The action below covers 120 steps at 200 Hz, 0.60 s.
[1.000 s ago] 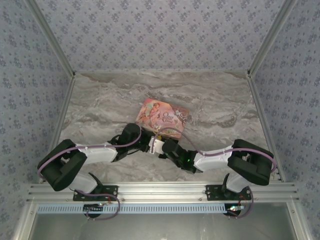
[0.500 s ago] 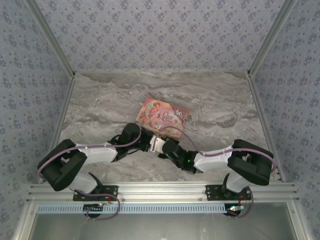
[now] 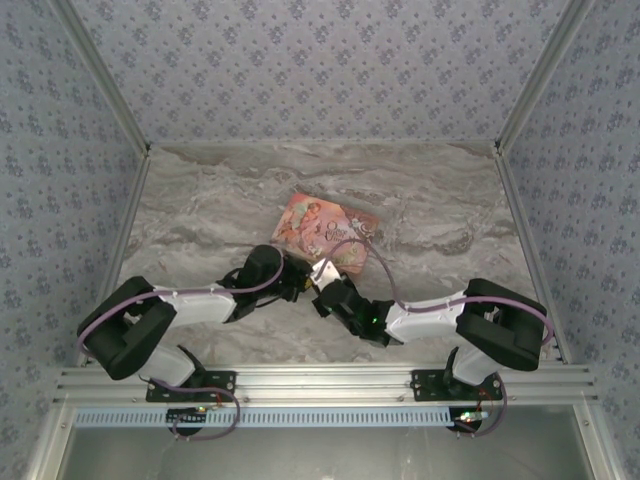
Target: Unlock the padlock with the key
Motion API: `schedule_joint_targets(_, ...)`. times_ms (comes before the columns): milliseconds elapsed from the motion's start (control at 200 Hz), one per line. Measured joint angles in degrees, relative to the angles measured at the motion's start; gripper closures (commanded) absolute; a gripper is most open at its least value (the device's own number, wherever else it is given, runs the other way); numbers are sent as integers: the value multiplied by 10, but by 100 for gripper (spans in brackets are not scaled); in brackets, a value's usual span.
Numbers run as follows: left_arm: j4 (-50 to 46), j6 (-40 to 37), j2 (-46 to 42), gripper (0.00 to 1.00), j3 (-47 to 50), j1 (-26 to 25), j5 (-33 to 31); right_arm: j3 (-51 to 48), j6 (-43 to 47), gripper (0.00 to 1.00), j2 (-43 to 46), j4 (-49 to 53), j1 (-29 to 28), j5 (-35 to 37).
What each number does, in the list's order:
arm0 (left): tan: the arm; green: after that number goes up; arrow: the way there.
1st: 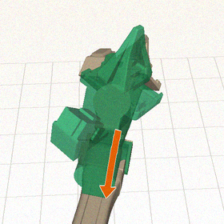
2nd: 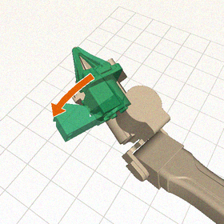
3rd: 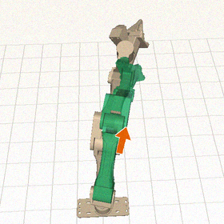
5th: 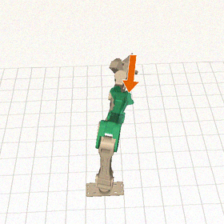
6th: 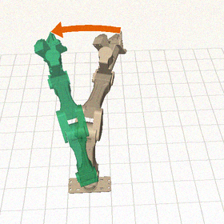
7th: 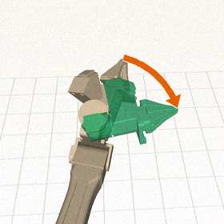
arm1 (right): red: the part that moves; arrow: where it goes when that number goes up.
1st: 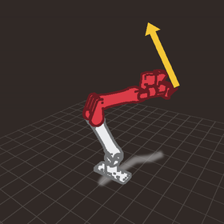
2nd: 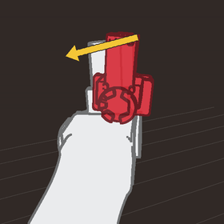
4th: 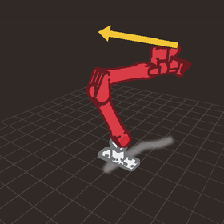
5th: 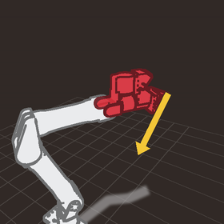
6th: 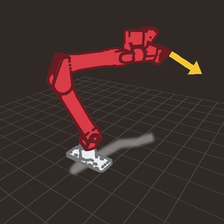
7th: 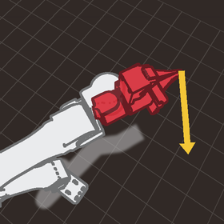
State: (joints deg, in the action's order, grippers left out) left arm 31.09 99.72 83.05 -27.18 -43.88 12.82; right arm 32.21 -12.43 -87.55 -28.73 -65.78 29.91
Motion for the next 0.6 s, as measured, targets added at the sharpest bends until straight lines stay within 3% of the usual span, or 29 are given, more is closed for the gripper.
schedule_joint_targets(185, 7, 0, 10, 99, -3, 0, 0, 0, -72, 100, 0, 1, 8, -11)
schedule_joint_targets(600, -15, -26, 1, 52, -8, 20, 11, -24, -182, 100, 0, -54, 48, -75)
